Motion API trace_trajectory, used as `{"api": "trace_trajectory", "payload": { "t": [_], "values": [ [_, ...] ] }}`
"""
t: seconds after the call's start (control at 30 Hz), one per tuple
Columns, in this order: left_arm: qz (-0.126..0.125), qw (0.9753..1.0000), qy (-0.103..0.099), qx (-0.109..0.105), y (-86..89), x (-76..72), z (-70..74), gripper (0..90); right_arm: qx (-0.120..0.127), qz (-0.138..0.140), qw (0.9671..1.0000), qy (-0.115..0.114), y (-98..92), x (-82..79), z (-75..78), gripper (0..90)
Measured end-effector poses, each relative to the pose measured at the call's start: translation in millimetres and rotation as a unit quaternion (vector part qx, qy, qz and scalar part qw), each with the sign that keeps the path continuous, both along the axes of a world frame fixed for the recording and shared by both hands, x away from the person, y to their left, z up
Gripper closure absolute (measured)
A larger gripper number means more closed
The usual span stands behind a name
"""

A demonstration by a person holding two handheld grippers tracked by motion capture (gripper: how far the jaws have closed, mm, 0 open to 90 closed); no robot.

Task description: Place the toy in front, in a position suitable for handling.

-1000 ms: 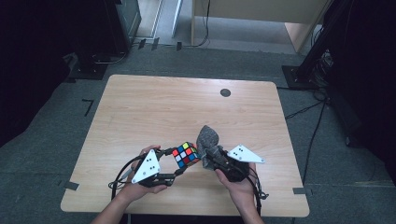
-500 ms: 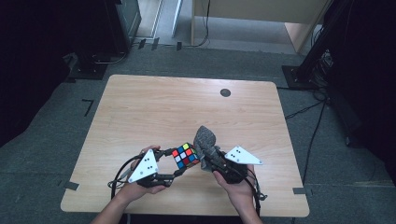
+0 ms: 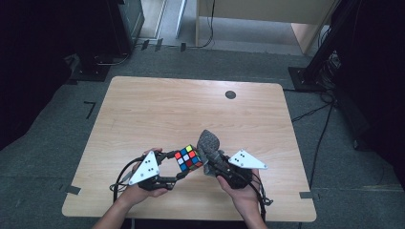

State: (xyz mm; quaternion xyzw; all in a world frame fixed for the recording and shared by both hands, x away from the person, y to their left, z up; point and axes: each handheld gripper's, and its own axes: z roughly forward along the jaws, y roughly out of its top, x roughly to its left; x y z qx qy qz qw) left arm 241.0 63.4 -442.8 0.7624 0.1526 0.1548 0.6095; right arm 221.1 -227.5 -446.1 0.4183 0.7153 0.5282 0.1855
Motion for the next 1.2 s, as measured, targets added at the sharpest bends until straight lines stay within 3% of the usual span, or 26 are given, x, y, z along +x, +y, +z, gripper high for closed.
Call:
{"api": "trace_trajectory", "payload": {
  "t": [0.1, 0.2, 0.33, 0.4, 0.5, 0.6, 0.67, 0.87, 0.97, 1.03, 1.07, 1.2],
  "values": [
    [-0.001, 0.9993, 0.02, -0.031, 6.8, 4.2, 2.4, 34.4, 0.029, 0.004, 0.9993, 0.021, -4.5, 5.0, -8.0, 66.8],
    [-0.003, 0.9989, 0.027, -0.039, 6.8, 5.2, 0.7, 34.4, 0.067, 0.041, 0.9968, 0.013, 0.5, 2.7, -7.0, 67.1],
    [-0.008, 0.9986, 0.027, -0.044, 6.7, 4.8, 2.0, 34.4, 0.067, 0.095, 0.9929, 0.023, 20.8, -1.7, -14.3, 67.9],
    [-0.005, 0.9987, 0.025, -0.043, 7.6, 5.1, 2.5, 34.4, 0.052, 0.117, 0.9914, 0.026, 30.6, -4.1, -18.8, 67.8],
    [0.004, 0.9984, 0.028, -0.048, 11.5, 6.6, 2.7, 34.4, 0.05, 0.107, 0.993, 0.009, 30.6, -6.3, -14.5, 67.9],
    [0.009, 0.9982, 0.03, -0.051, 14.2, 7.9, 2.7, 34.4, 0.076, 0.071, 0.9945, -0.013, 16.6, -6.9, -6.2, 68.0],
    [0.007, 0.9979, 0.032, -0.055, 13.8, 8.1, 2.8, 34.4, 0.088, 0.06, 0.9942, -0.013, 12.0, -7.1, -4.3, 67.9],
    [0.007, 0.9964, 0.043, -0.072, 15.9, 9.7, 4.1, 34.4, 0.067, 0.116, 0.991, -0.005, 35.5, -13.6, -11.5, 67.6],
    [0.015, 0.9927, 0.065, -0.1, 19.9, 14.1, 2.7, 34.4, 0.065, 0.119, 0.9908, 0.006, 44.5, -14.9, -17.2, 67.7],
    [0.021, 0.9893, 0.08, -0.121, 21.4, 16.7, 1.2, 34.3, 0.082, 0.127, 0.9884, 0.015, 50.4, -16.2, -20.0, 67.7],
    [0.023, 0.9889, 0.082, -0.122, 21.1, 17.3, 0.6, 34.4, 0.089, 0.135, 0.9867, 0.017, 54.1, -17.6, -20.0, 67.7],
    [0.029, 0.9902, 0.076, -0.114, 17.9, 15.9, -1.4, 34.4, 0.117, 0.13, 0.9845, 0.009, 62.4, -23.5, -15.1, 67.8]
  ]
}}
